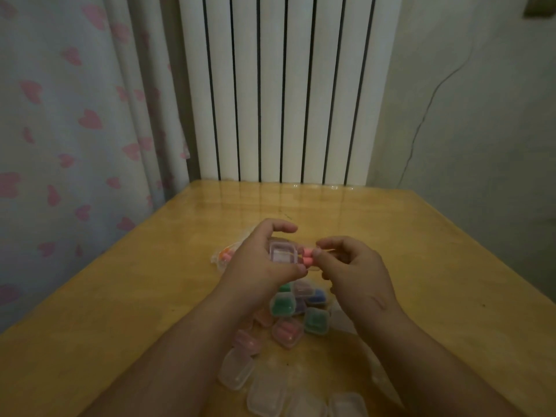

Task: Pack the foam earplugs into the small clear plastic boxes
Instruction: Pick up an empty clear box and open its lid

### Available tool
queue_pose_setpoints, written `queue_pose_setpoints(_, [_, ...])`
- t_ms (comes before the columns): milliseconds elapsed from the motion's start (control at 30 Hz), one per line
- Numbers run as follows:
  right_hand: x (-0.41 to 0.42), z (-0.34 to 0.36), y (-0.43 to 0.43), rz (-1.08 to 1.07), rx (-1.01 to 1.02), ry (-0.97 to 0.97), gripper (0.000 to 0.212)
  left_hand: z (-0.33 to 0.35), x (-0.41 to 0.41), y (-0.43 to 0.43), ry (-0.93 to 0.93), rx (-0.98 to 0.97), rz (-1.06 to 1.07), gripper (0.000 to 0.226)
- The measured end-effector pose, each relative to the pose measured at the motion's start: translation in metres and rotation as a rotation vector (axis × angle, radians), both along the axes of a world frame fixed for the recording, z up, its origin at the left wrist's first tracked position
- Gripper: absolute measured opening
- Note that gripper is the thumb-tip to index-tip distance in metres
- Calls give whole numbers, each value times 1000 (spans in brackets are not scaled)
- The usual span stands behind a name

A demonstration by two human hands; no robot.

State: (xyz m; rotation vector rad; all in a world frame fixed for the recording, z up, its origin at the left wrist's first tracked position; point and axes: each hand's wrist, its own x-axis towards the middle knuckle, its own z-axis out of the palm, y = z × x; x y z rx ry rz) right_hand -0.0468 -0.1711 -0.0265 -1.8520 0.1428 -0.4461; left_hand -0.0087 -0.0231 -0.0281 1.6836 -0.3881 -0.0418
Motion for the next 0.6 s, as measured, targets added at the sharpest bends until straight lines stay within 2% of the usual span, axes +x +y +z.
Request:
queue_pose_setpoints(67, [1,0,-2,5,38,11,11,3,-1,-1,77,-109,-25,46])
queue_pose_setpoints(167, [2,0,-2,-4,168,4,7,12,-4,-2,291,-476,-81,17])
queue_pose_setpoints(267, [2,2,-3,-20,225,-30,7,14,-5,-1,377,-645,-147,32])
queue_pose_setpoints(433, [-3,4,-3,-13,190,-52,11,7,-2,-1,249,-440,-161,27])
queue_pose_setpoints(600, [-6,5,-2,97,176,-58,9,2,-3,-2,139,-268,-118,24])
